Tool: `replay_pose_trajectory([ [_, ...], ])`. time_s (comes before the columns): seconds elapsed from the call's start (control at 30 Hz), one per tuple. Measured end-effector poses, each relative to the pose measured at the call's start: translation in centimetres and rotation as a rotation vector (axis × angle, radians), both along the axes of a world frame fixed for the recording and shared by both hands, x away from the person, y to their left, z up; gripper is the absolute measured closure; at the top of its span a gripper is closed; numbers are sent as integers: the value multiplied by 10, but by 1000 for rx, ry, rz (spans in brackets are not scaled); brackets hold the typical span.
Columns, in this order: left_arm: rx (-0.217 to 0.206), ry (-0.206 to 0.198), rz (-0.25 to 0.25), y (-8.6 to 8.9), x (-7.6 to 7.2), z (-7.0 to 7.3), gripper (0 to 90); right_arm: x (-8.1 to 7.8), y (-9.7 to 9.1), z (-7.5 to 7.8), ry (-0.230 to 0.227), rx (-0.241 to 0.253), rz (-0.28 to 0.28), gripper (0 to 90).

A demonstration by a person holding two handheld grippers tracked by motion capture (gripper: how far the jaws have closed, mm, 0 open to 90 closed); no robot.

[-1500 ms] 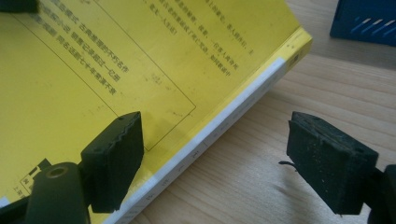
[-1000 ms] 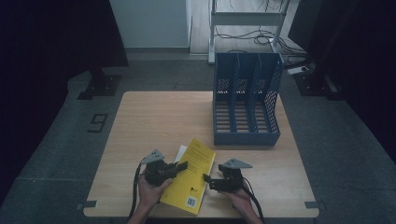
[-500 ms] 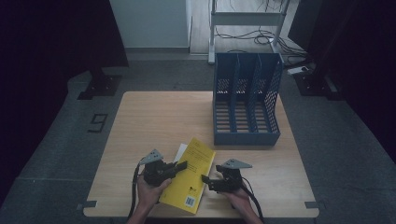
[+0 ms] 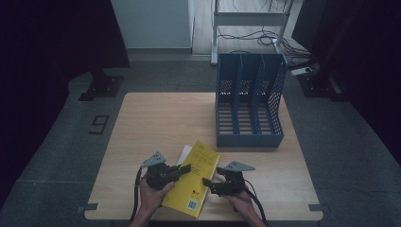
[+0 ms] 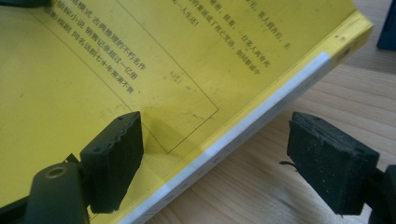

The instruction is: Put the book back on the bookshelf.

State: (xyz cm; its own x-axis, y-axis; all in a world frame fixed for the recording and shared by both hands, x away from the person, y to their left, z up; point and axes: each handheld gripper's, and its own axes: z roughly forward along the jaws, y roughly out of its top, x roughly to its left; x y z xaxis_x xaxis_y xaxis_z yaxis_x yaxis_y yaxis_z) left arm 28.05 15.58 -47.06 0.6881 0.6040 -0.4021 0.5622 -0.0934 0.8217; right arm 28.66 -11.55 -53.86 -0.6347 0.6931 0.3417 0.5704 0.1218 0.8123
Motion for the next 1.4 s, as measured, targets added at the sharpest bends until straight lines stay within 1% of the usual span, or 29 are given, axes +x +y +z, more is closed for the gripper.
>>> replay_pose_trajectory([
  [0.17, -2, 0, -1, 0, -1, 0, 837, -1, 2, 0, -5, 3, 18, 179],
  [0.33, -1, 0, -2, 0, -1, 0, 837, -1, 3, -1, -2, 6, 22, 175],
  [0.53, 0, -1, -4, -1, -2, 2, 837, 0, 2, -3, 20, 27, 33, 174],
  [0.67, -7, 5, -12, -2, -2, 2, 836, 2, 3, -4, 31, 48, 56, 150],
  [0.9, -9, 12, -19, -1, -1, 2, 836, 0, 3, -3, 32, 43, 54, 151],
  [1.0, -14, 21, -23, 2, 1, 1, 836, 0, 3, -3, 26, 38, 55, 154],
  [1.03, -19, 30, -22, 4, 3, 0, 836, -1, 4, -2, 9, 26, 52, 155],
  [1.07, -19, 33, -23, 5, 3, -1, 836, -2, 4, -2, 3, 20, 51, 155],
  [1.3, -18, 39, -31, 9, 4, 0, 836, -6, 6, 1, -34, -1, 53, 156],
  [1.4, -20, 40, -32, 10, 4, 1, 836, -7, 6, 2, -45, -2, 54, 161],
])
